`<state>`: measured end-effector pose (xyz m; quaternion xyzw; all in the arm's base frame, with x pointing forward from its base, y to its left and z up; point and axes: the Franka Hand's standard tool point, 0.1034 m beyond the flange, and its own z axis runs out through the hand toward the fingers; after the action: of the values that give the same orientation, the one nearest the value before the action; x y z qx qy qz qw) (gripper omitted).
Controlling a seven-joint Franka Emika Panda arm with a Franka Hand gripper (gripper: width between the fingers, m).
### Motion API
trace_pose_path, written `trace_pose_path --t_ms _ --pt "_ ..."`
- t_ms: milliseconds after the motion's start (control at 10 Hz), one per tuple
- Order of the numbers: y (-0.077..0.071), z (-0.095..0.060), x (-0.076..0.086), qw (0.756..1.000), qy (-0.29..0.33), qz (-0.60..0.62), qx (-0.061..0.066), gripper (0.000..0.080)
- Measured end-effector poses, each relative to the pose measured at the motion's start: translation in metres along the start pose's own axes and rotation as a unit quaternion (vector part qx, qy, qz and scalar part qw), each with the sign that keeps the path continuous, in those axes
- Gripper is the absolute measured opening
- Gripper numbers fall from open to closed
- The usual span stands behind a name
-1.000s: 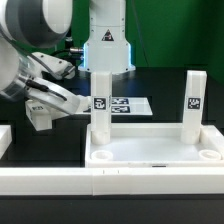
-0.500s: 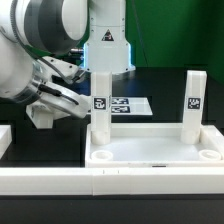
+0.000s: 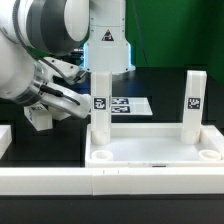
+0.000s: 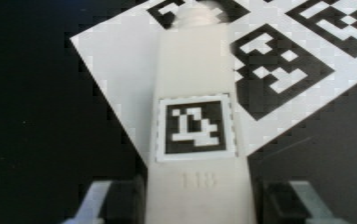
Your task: Assemble desk
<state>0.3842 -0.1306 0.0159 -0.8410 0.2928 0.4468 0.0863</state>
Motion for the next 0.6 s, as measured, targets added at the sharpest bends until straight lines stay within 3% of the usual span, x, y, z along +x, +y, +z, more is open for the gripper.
trace_pose_path --t_ms 200,400,600 --pt "-0.001 -0.003 0.0 1.0 0.001 -0.004 0.0 0.0288" --pt "-0.005 -0.018 -0.009 1.0 0.0 -0.016 0.004 0.0288" --pt "-0.011 -0.055 -0.034 0.999 -0.007 -0.035 0.014 0.0288"
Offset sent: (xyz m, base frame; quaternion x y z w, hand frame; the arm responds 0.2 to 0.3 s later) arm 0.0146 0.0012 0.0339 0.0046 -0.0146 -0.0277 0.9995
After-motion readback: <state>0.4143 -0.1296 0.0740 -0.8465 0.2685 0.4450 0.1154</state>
